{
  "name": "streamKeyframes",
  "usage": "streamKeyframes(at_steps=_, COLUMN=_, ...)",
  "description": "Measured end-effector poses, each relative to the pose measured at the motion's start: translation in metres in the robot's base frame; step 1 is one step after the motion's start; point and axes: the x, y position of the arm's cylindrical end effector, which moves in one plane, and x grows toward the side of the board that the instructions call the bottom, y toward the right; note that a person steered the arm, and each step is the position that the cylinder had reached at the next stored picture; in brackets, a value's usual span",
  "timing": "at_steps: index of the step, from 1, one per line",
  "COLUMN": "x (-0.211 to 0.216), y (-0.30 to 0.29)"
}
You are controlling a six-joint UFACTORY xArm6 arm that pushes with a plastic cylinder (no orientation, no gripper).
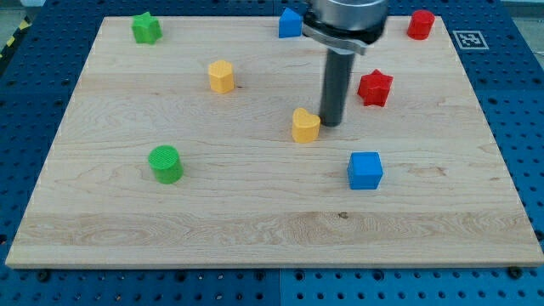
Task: Move the yellow heart to the bottom left of the hexagon
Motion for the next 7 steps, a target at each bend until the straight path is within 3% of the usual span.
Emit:
streamKeyframes(at_steps=2, x=0.018, y=-0.013)
streamKeyframes(at_steps=4, x=0.018, y=-0.093)
streamKeyframes(at_steps=7, x=0.003, y=-0.149)
